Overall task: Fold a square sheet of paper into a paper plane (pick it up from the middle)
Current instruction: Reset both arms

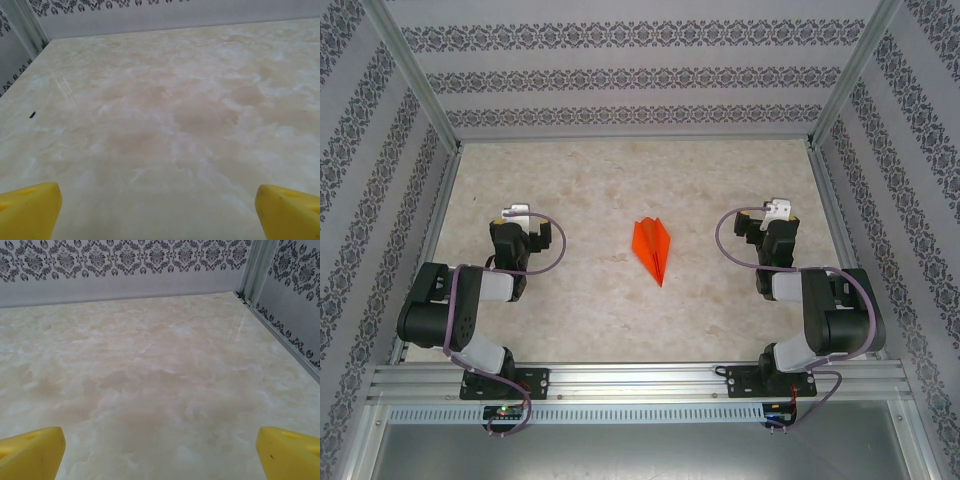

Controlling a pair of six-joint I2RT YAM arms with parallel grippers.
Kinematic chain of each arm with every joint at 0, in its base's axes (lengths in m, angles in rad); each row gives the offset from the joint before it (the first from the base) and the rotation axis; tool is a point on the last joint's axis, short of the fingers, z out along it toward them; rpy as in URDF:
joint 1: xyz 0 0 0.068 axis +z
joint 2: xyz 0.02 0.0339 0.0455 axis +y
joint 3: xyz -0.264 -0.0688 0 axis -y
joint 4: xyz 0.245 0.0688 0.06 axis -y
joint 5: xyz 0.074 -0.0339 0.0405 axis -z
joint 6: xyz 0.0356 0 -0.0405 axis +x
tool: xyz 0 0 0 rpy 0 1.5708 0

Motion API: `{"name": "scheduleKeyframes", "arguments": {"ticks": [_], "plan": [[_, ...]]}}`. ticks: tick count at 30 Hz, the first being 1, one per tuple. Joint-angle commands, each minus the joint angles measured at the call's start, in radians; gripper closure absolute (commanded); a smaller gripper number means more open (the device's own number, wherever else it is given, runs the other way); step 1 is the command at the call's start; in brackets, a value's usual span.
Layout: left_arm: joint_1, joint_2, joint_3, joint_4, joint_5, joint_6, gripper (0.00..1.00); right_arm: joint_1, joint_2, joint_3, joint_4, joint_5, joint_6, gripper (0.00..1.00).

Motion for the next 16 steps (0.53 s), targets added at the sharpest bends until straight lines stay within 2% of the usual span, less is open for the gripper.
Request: {"name": "scheduleKeyframes", "arguments": {"ticks": [1,3,16], "plan": [[0.002,-0.003,-0.001,0.063,0.034,0.004,0.00,-0.004,-0.010,0.010,0.035,-0.018,-0.006,0.02],[0.002,-0.003,0.005,0.049,0.066,0.016,0.00,-0.004,-0.010,0.011,0.036,-0.019,-0.007,0.02],[0.007,-0.001,0.010,0.045,0.083,0.015,0.00,-0.004,-0.008,0.010,0.036,-0.018,-0.007,0.02]]}}
